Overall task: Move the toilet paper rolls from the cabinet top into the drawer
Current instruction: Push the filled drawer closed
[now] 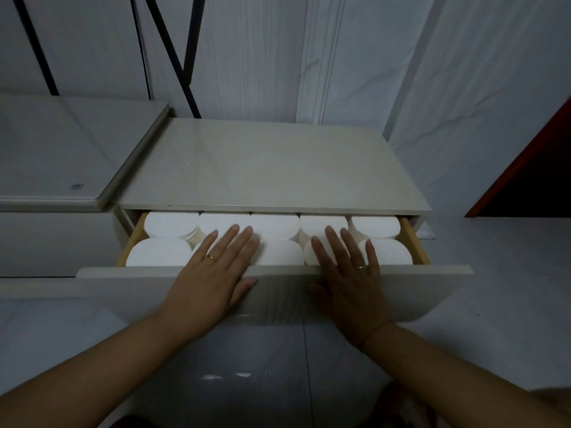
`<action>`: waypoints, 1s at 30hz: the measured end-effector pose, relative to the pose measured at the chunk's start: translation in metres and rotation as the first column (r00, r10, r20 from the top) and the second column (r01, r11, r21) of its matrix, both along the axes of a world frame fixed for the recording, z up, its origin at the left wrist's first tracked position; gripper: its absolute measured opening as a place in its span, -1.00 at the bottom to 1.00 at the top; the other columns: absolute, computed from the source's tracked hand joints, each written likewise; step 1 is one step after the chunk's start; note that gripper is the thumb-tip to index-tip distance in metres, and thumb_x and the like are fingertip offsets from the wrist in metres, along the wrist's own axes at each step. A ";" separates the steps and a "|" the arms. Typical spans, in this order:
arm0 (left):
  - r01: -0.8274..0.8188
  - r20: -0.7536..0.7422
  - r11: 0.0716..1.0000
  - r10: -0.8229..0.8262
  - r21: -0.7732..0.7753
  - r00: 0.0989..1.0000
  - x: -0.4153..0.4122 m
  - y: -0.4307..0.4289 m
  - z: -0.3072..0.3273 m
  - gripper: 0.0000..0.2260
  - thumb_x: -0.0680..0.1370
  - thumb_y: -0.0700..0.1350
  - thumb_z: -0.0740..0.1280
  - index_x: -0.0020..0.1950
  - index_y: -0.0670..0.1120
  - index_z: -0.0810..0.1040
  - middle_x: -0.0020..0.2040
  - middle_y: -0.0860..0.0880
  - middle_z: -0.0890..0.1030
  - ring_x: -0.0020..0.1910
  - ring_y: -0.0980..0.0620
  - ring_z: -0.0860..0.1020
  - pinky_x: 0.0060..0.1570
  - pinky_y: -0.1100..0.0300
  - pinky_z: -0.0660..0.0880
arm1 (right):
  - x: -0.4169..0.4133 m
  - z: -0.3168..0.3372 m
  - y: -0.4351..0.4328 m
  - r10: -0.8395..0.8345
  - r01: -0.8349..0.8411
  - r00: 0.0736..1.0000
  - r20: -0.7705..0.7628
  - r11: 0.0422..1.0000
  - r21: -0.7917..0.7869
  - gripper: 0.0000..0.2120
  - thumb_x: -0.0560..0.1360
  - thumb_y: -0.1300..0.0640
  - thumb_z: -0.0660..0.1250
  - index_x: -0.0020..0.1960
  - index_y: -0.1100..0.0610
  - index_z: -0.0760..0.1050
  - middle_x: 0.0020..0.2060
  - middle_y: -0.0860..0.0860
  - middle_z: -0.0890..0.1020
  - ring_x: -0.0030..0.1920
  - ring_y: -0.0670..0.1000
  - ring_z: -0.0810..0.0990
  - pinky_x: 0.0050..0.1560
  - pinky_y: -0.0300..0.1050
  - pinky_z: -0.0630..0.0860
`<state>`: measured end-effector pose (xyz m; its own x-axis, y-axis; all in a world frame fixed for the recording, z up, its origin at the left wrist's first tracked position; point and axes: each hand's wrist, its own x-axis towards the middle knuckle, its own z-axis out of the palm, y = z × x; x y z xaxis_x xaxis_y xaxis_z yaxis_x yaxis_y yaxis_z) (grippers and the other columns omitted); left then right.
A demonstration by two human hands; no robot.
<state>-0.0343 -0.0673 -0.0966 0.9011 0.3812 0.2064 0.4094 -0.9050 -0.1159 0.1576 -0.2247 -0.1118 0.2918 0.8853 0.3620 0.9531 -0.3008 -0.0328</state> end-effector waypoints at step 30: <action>-0.226 0.079 0.973 0.228 -0.037 0.970 0.028 0.086 -0.015 -0.42 0.58 0.12 0.01 0.55 -0.10 0.08 0.55 -0.14 0.13 0.53 -0.13 0.07 0.49 -0.08 0.00 | 0.060 -0.004 0.091 -0.107 0.107 0.994 0.005 0.994 -0.014 -0.36 0.51 -0.12 0.21 0.48 0.13 0.14 0.47 0.11 0.23 0.48 0.15 0.15 0.43 0.22 0.00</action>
